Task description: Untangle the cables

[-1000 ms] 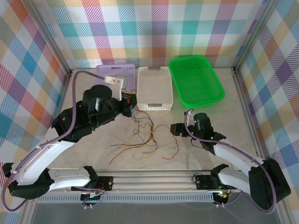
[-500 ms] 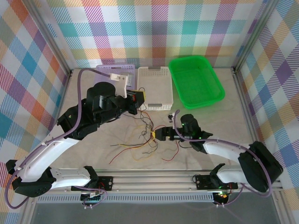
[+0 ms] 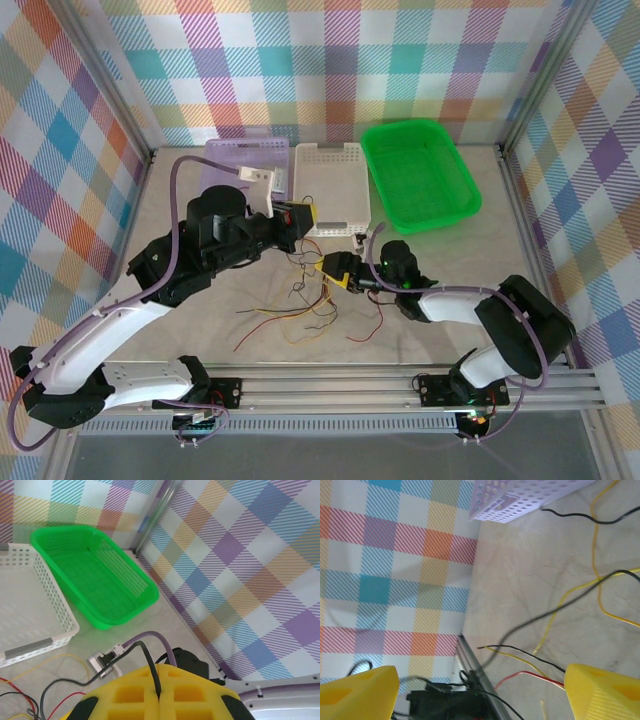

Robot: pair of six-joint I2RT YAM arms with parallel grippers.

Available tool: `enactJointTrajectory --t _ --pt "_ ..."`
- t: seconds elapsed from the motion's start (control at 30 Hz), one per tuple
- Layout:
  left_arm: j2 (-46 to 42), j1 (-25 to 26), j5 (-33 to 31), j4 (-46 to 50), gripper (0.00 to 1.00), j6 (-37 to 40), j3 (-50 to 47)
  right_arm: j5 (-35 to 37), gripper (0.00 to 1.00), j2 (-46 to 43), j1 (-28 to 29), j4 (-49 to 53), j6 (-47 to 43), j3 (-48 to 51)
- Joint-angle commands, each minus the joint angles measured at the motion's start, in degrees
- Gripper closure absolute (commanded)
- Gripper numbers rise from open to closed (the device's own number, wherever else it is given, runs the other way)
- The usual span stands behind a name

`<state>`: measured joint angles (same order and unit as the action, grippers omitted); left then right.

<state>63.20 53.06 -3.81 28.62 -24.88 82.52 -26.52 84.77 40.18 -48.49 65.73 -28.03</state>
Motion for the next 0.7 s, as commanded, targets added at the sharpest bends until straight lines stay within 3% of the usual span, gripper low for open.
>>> enactJointTrajectory --t 0.0,0.17,0.4,0.53,0.67 --pt "-1.9 -0.5 1.4 -4.5 1.0 -1.1 -1.3 0.4 0.15 1.6 1.3 -6.4 6.3 -3.0" --pt "-2.9 -0.5 1.5 -5.8 1.0 -1.4 -1.9 -0.4 0.17 6.8 3.2 -11.7 11.1 -4.7" --pt "-4.2 -0.5 1.0 -6.6 1.0 -1.5 -2.9 -0.6 0.26 20.8 5.1 -32.1 22.3 -5.0" --pt "-4.5 -0.5 0.9 -6.4 1.0 -1.5 -3.0 -0.6 0.35 22.7 5.8 -32.1 21.4 -5.8" --pt "-5.0 -0.5 0.6 -6.1 1.0 -1.3 -3.3 1.6 0.51 21.8 5.9 -30.2 19.4 -5.0"
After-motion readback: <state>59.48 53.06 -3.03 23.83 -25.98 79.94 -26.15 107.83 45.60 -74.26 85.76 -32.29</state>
